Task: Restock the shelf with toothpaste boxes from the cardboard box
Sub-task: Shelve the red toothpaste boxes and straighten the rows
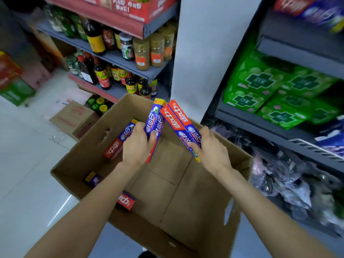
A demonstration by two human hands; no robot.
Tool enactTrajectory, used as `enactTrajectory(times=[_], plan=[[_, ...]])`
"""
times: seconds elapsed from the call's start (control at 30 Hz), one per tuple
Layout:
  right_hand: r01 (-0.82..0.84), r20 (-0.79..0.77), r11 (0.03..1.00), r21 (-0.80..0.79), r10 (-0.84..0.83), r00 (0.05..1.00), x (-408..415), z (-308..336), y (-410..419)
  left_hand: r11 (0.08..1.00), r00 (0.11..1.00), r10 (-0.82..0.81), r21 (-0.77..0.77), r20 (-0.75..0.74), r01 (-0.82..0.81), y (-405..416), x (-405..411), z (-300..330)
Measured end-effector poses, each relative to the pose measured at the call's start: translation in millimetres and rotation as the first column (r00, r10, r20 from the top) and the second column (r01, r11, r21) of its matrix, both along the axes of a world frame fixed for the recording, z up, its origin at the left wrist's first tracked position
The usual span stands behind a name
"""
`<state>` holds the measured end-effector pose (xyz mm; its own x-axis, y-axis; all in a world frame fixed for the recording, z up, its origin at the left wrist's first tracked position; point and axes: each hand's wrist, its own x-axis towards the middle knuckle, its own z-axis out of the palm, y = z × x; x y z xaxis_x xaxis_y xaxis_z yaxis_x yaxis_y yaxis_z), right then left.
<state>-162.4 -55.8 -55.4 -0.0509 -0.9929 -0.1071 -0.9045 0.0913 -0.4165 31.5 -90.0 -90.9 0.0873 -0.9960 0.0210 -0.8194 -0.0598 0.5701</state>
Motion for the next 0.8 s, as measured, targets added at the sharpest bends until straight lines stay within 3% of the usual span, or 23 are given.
enactTrajectory(times=[0.1, 0.2, 0.33, 0.6, 0.8], plan=[[0.045, 0.128, 0.991, -0.128, -0.028, 0.991, -43, 27, 12, 0.990, 0.996, 0.039, -0.130, -0.080, -0.050, 17, -41, 40], [0.104, 0.303, 0.962, -0.254, -0.023, 0.953, -94, 57, 23, 0.966, 0.997, 0.046, -0.253, -0.058, -0.060, 29, -89, 82], [0.190, 0.383, 0.900, -0.393, -0.028, 0.923, -166, 107, 36, 0.926, 1.000, 0.003, -0.376, -0.028, -0.013, 31, -159, 137], [0.340, 0.411, 0.782, -0.523, -0.118, 0.904, -278, 166, 39, 0.874, 0.926, -0.153, -0.390, 0.346, 0.290, -10, -266, 211], [0.355, 0.383, 0.766, -0.536, -0.155, 0.911, -332, 182, 12, 0.851, 0.853, -0.196, -0.348, 0.483, 0.393, -61, -320, 230]])
